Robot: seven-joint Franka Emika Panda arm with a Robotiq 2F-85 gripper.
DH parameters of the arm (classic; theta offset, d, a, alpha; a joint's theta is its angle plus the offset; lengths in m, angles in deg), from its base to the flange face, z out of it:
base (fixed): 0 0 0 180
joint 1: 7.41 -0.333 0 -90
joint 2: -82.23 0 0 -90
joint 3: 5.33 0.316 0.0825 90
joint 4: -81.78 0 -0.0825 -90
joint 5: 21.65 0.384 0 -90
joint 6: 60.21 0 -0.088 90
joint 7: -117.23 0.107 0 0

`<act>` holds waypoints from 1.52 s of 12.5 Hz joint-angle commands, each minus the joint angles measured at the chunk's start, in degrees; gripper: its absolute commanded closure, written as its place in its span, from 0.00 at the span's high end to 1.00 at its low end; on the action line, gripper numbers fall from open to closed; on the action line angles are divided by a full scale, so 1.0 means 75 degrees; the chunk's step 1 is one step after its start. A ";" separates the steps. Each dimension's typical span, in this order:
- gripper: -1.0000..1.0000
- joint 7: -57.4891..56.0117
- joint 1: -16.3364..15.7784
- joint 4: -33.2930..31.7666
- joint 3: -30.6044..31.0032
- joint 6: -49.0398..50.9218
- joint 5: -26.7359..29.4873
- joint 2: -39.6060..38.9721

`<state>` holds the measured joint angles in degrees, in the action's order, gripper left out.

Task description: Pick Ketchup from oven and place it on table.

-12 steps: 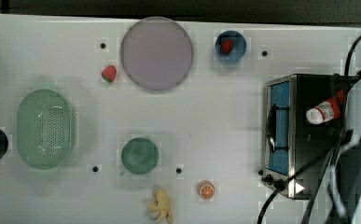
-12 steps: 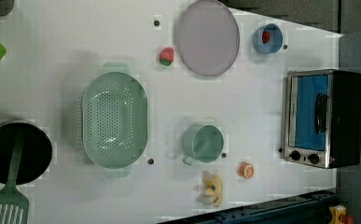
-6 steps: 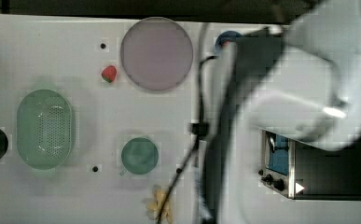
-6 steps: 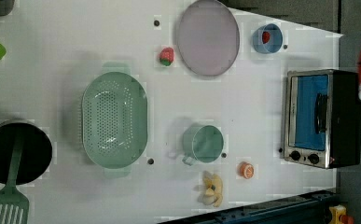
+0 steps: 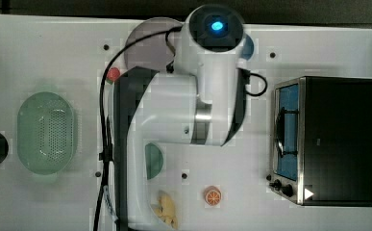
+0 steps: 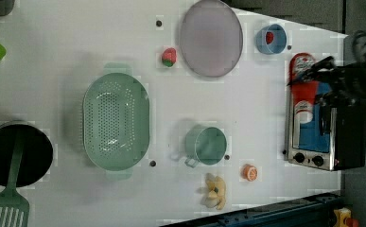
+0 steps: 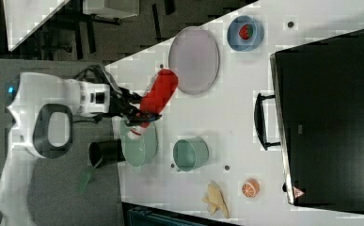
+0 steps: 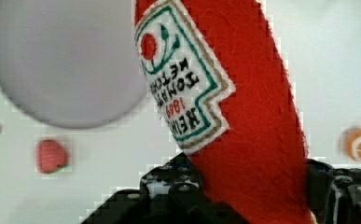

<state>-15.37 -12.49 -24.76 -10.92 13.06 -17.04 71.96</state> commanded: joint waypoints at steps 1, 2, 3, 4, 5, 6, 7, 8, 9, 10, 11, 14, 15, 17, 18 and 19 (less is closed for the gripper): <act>0.63 -0.0140 0.0127 -0.0759 -0.0306 -0.1662 -0.0251 0.0009; 0.63 -0.0138 0.0088 -0.1359 -0.0298 -0.2297 -0.0252 -0.0019; 0.63 -0.0097 0.0057 -0.1788 -0.0298 -0.2808 -0.0258 -0.0061; 0.63 -0.0035 0.0032 -0.2159 -0.0298 -0.3341 -0.0284 -0.0120; 0.63 0.0015 0.0012 -0.2494 -0.0298 -0.3910 -0.0397 -0.0199; 0.63 0.0017 0.0004 -0.2756 -0.0298 -0.4280 -0.0433 -0.0283; 0.63 0.0019 0.0001 -0.2952 -0.0298 -0.4480 -0.0433 -0.0393; 0.63 0.0019 -0.0004 -0.3051 -0.0298 -0.4555 -0.0434 -0.0520; 0.63 0.0019 -0.0004 -0.3057 -0.0300 -0.4556 -0.0435 -0.0668; 0.63 0.0019 -0.0009 -0.3040 -0.0300 -0.4560 -0.0435 -0.0895; 0.64 0.0020 -0.0017 -0.3040 -0.0301 -0.4624 -0.0433 -0.0989; 1.00 0.0022 -0.0030 -0.3020 -0.0300 -0.4895 -0.0430 -0.0957; 1.00 0.0027 -0.0033 -0.2946 -0.0301 -0.4884 -0.0421 -0.0927; 1.00 0.0432 -0.0019 -0.2550 -0.0347 -0.4681 -0.0377 -0.0669; 1.00 0.0497 -0.0017 -0.2350 -0.0368 -0.4486 -0.0377 -0.0505; 1.00 0.0496 -0.0017 -0.2112 -0.0398 -0.4117 -0.0378 -0.0310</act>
<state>-13.67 -12.65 -41.99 -13.44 -17.80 -20.13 65.05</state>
